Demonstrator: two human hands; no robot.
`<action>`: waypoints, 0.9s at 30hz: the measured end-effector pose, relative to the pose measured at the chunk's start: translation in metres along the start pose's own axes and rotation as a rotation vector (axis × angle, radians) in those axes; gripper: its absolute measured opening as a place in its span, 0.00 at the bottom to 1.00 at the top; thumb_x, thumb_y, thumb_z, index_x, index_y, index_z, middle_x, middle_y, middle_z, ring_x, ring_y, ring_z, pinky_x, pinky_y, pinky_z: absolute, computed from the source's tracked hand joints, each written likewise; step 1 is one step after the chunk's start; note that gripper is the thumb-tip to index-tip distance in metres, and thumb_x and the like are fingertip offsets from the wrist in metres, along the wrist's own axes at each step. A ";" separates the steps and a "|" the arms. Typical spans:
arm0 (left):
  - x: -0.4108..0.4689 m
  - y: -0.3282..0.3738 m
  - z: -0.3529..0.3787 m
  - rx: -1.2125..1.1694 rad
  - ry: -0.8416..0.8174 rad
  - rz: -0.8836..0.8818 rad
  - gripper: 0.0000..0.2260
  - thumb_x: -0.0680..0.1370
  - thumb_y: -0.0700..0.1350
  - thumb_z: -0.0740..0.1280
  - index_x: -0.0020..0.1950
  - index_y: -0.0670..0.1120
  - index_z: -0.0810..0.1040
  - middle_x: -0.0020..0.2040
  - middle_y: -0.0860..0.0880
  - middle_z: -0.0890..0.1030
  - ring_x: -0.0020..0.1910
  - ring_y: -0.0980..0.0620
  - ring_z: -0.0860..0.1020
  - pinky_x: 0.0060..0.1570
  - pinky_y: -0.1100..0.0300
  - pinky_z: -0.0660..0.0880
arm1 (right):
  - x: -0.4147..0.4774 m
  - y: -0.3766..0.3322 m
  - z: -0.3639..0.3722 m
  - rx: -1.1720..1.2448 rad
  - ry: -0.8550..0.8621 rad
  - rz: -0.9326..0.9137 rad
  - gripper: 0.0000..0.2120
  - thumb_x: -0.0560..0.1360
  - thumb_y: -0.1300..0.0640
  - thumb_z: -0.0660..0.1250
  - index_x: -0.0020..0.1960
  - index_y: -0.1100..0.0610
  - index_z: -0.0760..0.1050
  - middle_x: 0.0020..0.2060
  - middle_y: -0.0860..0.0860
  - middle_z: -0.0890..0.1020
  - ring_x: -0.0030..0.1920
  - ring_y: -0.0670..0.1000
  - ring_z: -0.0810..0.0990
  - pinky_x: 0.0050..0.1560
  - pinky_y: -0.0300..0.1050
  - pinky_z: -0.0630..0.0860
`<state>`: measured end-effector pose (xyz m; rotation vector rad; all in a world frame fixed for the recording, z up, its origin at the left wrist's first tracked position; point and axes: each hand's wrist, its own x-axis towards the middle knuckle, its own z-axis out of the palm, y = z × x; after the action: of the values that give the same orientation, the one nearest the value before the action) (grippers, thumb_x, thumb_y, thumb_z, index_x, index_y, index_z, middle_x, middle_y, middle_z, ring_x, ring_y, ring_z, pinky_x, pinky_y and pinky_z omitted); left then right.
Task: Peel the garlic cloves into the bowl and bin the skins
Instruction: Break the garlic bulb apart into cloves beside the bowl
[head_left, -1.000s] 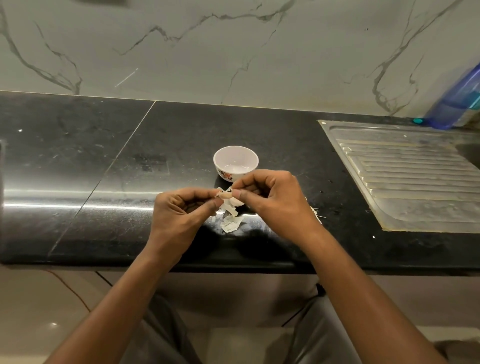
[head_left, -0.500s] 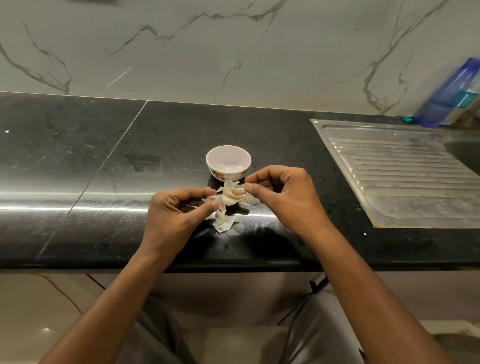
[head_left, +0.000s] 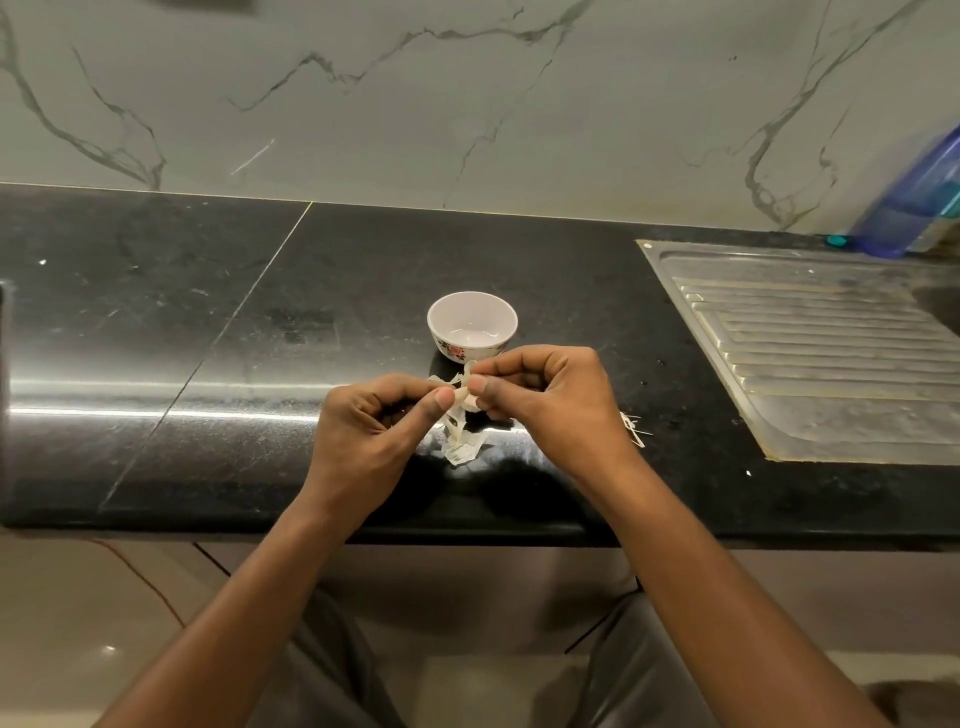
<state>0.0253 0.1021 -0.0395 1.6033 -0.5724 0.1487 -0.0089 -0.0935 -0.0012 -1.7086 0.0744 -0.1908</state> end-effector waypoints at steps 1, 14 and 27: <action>-0.001 -0.001 0.000 -0.005 0.020 -0.007 0.07 0.79 0.37 0.73 0.56 0.38 0.87 0.49 0.47 0.89 0.50 0.47 0.88 0.53 0.51 0.84 | 0.000 0.000 0.001 0.055 0.026 0.020 0.06 0.75 0.64 0.79 0.51 0.61 0.87 0.40 0.56 0.89 0.41 0.54 0.89 0.44 0.42 0.84; 0.000 0.000 -0.002 -0.058 0.085 -0.048 0.06 0.79 0.38 0.73 0.54 0.39 0.87 0.47 0.46 0.89 0.45 0.51 0.87 0.48 0.57 0.84 | -0.010 0.002 -0.010 -0.353 -0.033 -0.070 0.07 0.79 0.55 0.76 0.56 0.50 0.89 0.48 0.41 0.89 0.49 0.37 0.87 0.58 0.39 0.83; 0.002 -0.007 -0.001 -0.021 -0.041 -0.065 0.07 0.81 0.45 0.73 0.54 0.44 0.88 0.47 0.43 0.88 0.46 0.30 0.84 0.51 0.26 0.78 | -0.008 0.001 -0.009 -0.293 -0.083 -0.099 0.14 0.75 0.62 0.80 0.59 0.53 0.88 0.49 0.45 0.90 0.49 0.42 0.88 0.58 0.43 0.85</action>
<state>0.0303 0.1029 -0.0453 1.6059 -0.5509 0.0612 -0.0181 -0.1011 -0.0015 -2.0125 -0.0465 -0.1890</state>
